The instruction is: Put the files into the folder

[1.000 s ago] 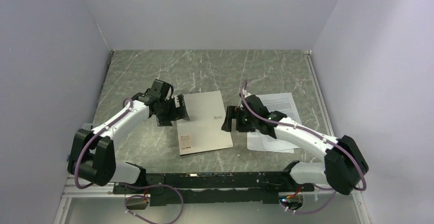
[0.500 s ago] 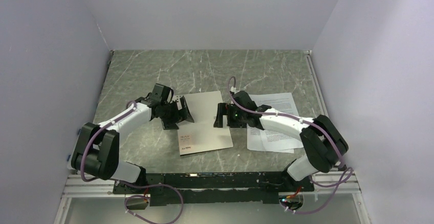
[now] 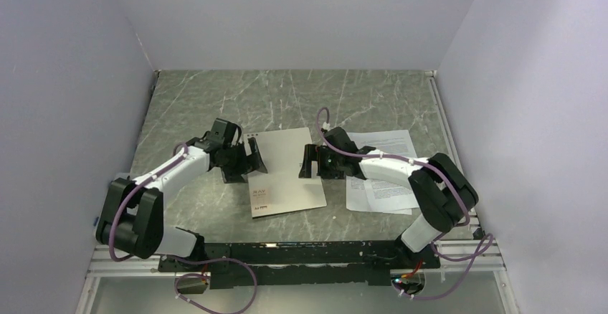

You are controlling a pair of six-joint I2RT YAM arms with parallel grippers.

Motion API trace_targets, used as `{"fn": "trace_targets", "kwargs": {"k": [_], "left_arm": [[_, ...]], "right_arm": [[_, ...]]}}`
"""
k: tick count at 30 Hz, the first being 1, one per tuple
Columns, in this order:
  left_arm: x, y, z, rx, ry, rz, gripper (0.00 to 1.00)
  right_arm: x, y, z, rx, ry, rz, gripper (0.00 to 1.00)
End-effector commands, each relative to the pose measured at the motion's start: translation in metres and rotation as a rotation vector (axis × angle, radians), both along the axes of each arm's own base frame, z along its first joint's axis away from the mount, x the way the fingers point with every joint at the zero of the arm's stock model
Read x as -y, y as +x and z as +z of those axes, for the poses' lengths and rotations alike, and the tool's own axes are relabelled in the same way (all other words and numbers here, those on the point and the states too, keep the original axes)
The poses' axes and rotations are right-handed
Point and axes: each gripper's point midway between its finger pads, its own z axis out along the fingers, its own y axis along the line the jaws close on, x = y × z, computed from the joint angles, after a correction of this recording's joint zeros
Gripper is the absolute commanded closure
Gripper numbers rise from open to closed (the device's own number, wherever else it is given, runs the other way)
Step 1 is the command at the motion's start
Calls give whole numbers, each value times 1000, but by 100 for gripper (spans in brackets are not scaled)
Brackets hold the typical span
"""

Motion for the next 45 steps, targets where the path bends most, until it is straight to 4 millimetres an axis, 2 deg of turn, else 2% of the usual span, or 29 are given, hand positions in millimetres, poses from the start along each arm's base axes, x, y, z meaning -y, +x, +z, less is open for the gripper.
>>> {"fn": "trace_targets", "kwargs": {"k": [1,6,11,15,22,30,35,39,42,45], "left_arm": [[-4,0,-2,12,11,6,7],[3,-2,-20,-32,-18,-3,7],[5,0,-26,-36,-23,-8,7],[5,1,-29,-40,-21,-11,7],[7,1,-31,-41,-29,-18,7],[7,-1,-31,-39,-32,-27,7],[8,-1,-31,-40,-39,-30,7],[8,-1,-30,-37,-38,-30,7],[5,0,-27,-30,-24,-29,7],[4,1,-26,-24,-14,-31,7]], "right_arm": [[-12,8,4,25,52,18,2],[-18,5,0,2,80,33,2],[-19,0,-3,-18,91,41,2],[-26,1,8,4,141,55,2],[-38,-4,38,45,257,96,3],[-48,-11,93,130,422,139,4],[-48,-15,118,179,474,146,4],[-33,-5,103,197,366,75,4],[-11,6,75,187,203,-16,4],[7,8,47,154,82,-69,3]]}}
